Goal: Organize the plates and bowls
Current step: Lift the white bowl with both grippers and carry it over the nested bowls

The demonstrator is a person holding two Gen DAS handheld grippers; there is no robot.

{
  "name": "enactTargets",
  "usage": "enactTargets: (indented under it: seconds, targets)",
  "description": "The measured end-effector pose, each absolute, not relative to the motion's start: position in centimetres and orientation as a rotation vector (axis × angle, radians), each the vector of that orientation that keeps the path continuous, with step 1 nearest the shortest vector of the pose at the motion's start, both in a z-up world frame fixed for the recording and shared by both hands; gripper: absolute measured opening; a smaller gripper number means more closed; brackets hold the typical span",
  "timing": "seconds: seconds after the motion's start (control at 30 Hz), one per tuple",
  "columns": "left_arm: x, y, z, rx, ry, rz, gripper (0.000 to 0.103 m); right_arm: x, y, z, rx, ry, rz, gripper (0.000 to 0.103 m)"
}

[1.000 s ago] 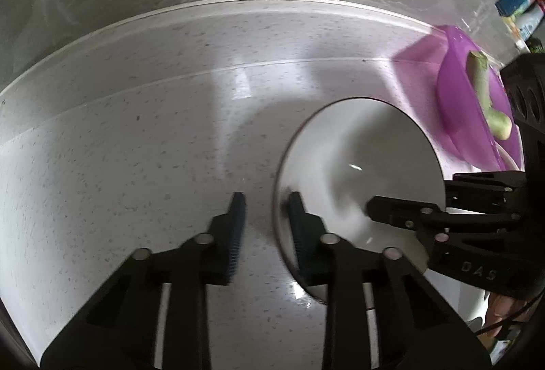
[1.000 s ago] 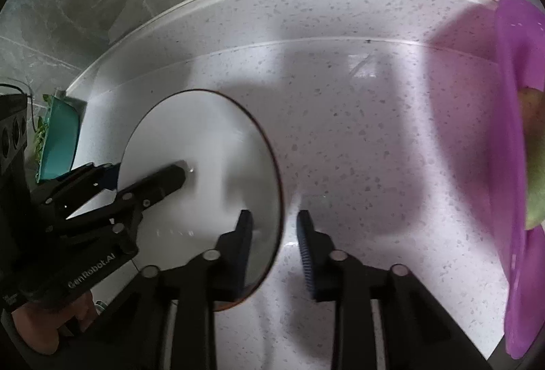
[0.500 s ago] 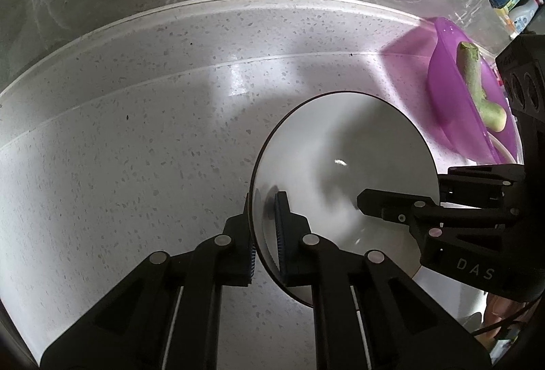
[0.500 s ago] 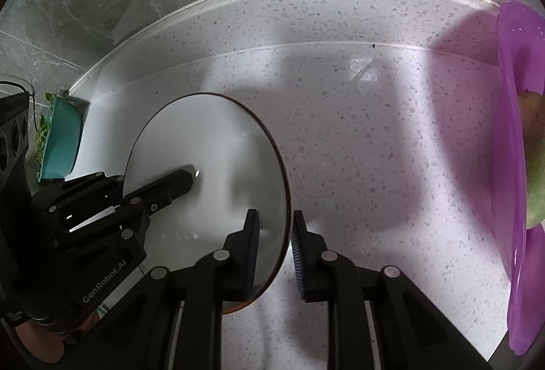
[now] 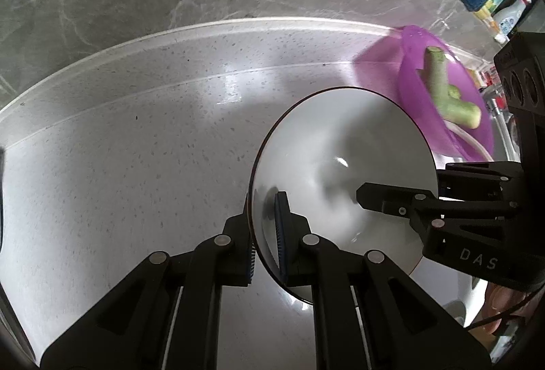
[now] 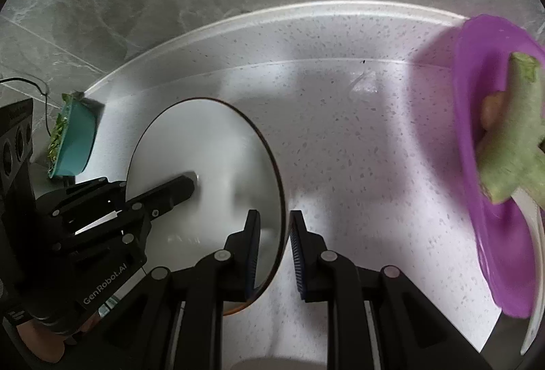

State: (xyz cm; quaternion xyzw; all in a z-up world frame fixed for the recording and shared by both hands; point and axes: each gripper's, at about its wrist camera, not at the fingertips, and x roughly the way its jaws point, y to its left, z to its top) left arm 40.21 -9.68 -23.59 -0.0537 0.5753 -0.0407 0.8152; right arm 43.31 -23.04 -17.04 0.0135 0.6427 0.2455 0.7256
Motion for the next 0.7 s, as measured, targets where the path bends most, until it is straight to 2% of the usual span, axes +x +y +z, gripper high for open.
enactTargets:
  seconds: [0.7]
  targets:
    - [27.5, -15.0, -16.1, -0.116, 1.170, -0.174, 0.009, 33.6, -27.4, -9.4, 0.007, 1.336, 0.572, 0.021]
